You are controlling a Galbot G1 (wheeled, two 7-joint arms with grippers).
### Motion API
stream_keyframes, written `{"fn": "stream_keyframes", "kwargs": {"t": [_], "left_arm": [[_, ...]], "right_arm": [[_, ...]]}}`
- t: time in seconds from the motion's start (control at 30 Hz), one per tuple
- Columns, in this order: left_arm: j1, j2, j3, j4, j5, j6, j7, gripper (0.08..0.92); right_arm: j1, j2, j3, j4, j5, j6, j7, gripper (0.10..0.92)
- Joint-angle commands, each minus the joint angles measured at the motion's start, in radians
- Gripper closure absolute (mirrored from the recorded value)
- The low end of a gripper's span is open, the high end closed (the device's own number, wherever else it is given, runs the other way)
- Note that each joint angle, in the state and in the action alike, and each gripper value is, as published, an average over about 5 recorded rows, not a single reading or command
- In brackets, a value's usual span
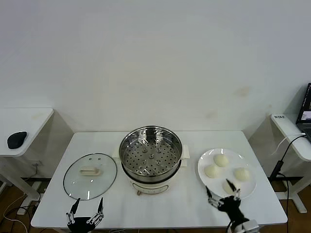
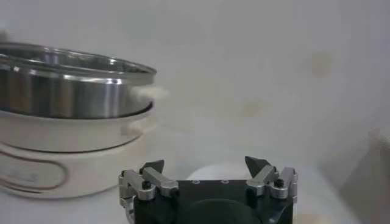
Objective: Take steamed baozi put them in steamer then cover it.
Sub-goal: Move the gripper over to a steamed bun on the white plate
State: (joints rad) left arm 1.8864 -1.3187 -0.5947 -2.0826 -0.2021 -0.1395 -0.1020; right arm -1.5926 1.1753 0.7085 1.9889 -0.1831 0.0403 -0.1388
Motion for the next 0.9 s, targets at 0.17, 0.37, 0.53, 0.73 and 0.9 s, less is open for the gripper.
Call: {"fn": "stream_keyframes", "kwargs": {"t": [0.17, 0.37, 0.53, 0.73, 0.9], "left_arm": [[-0.025, -0.003, -0.034, 0.003, 0.043, -0.002, -0.002, 0.177], [-0.039, -0.021, -0.052, 0.018, 0.040, -0.015, -0.033, 0.177], [-0.034, -0.032, -0.062, 0.025, 0.040, -0.013, -0.057, 0.177], [-0.020, -0.034, -0.084, 0.026, 0.036, -0.012, -0.071, 0.177], [-0.019, -0.035, -0.097, 0.027, 0.027, -0.011, -0.081, 0.177]], "right_arm": [[0.245, -0.330, 0.038, -0.107, -0.335, -0.049, -0.149, 0.203], [0.488, -0.567, -0.163, -0.252, -0.263, -0.145, -0.364, 0.203], [0.778, -0.680, -0.449, -0.382, -0.194, -0.224, -0.540, 0.203], [1.158, -0.731, -0.887, -0.507, -0.102, -0.241, -0.741, 0.203], [1.454, -0.691, -1.203, -0.606, -0.053, -0.219, -0.855, 0.203]]}}
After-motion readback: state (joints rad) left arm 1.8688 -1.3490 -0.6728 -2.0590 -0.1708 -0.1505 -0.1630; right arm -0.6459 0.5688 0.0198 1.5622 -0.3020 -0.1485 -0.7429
